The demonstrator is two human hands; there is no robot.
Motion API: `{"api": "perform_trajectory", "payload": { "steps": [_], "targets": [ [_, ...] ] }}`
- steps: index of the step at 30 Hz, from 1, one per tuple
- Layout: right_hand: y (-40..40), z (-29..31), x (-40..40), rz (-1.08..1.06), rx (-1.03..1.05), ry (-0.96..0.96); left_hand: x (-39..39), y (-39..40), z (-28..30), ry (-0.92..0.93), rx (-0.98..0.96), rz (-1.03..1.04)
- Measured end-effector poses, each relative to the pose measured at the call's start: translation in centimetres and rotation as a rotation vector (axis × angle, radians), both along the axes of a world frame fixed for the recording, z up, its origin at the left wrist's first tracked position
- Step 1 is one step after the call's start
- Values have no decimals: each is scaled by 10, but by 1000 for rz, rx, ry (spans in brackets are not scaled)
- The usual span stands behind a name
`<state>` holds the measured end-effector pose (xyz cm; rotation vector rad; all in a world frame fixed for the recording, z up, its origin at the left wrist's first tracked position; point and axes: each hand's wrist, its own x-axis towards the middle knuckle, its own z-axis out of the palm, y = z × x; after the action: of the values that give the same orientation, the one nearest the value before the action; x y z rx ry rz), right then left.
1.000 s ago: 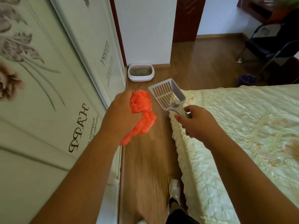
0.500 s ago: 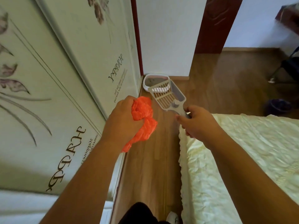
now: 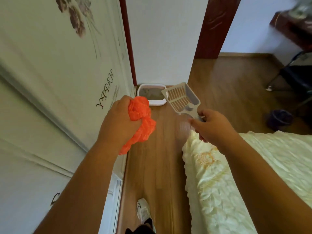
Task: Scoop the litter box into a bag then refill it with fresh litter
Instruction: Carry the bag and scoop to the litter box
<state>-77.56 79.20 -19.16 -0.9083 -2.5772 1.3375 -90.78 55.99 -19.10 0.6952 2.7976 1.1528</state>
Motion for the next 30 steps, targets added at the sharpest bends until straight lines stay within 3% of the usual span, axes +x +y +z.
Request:
{"api": "perform_trajectory", "payload": {
  "steps": [14, 30],
  "targets": [
    [39, -4, -183, -25, 15, -32, -198, 44, -1, -6, 9, -1],
    [199, -25, -431, 147, -74, -8, -388, 188, 7, -7, -140, 109]
  ]
}}
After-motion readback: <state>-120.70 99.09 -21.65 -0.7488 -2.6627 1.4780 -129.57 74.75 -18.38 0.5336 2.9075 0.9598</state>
